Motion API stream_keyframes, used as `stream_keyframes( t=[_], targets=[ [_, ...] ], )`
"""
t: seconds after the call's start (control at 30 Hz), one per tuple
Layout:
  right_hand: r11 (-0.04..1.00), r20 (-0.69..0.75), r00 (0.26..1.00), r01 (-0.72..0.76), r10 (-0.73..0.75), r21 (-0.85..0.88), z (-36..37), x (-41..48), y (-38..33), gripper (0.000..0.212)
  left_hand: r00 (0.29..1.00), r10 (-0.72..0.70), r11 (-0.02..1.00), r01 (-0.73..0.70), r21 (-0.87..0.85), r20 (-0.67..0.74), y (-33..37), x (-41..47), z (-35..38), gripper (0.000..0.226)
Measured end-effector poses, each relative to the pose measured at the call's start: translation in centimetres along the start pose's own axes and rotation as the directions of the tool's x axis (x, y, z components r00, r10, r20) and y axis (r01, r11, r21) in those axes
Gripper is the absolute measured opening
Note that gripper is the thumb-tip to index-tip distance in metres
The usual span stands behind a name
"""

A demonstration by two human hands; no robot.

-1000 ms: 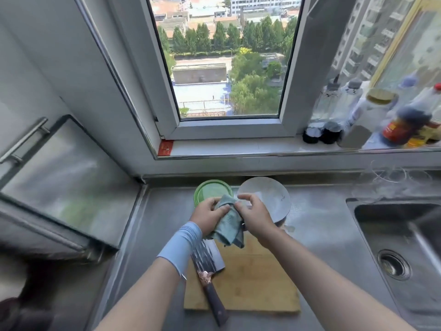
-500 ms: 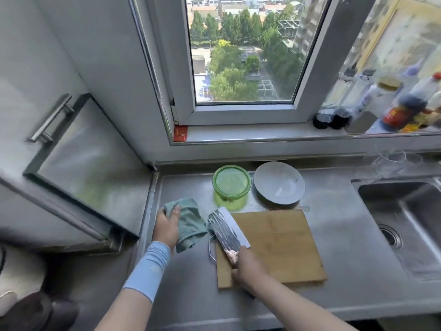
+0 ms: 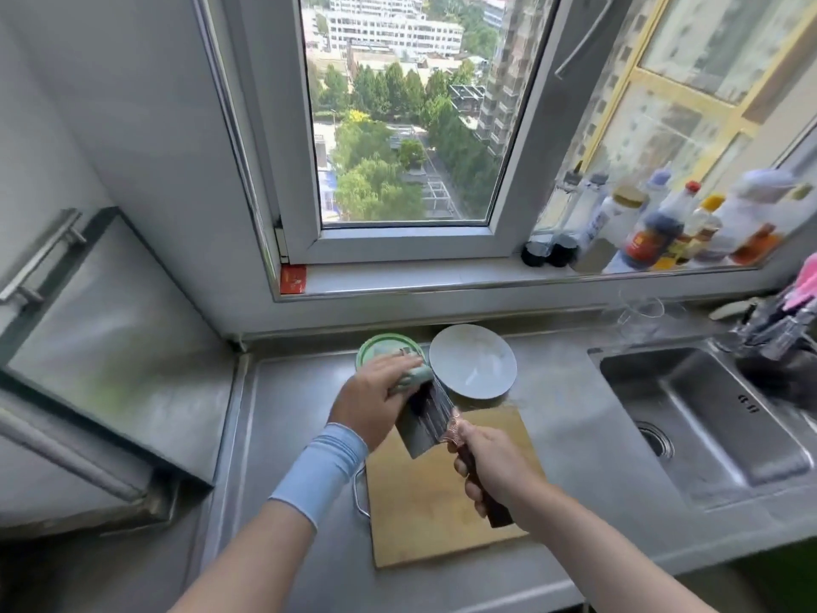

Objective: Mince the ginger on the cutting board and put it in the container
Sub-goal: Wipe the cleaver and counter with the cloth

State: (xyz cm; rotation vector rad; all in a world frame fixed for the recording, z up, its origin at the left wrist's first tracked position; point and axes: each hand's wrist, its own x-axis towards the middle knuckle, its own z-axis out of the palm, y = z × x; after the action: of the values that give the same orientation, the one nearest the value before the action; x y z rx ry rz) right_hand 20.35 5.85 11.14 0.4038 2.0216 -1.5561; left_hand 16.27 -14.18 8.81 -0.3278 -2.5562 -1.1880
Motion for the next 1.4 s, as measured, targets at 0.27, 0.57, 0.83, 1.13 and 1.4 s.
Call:
stream_keyframes(
  t=[0.27,0.57,0.83,1.13,1.4],
  targets=[
    [0.978,-0.034,0.995,-0.088,0.096,0.189,-7.0,-0.6,-1.6,0.041,0.936,0.281,0.959,-0.279,-0.039,0.213,3.0,-1.1,5.5,0.037],
    [0.985,-0.069,0.993,-0.087,0.098,0.146,-12.7,-0.6,-0.4,0.041,0.943,-0.188,0.98,0.2,0.014,-0.276,3.8,1.1,4.5,0.038],
    [0.991,0.032,0.999,-0.032,0.028,0.133,-13.6,-1.7,-1.9,0.041,0.887,0.423,0.854,-0.459,0.245,0.184,1.5,5.6,4.4,0.032],
    [0.988,0.179,0.98,0.061,-0.086,0.143,-13.1,-2.7,-2.3,0.04,0.51,-0.806,0.072,0.588,-0.806,0.301,2.8,5.1,3.7,0.031],
    [0.982,0.114,0.977,0.173,-0.181,0.077,-9.3,-1.8,-0.9,0.039,0.697,-0.484,-0.413,0.35,-0.841,0.528,6.1,4.2,2.4,0.055]
  ],
)
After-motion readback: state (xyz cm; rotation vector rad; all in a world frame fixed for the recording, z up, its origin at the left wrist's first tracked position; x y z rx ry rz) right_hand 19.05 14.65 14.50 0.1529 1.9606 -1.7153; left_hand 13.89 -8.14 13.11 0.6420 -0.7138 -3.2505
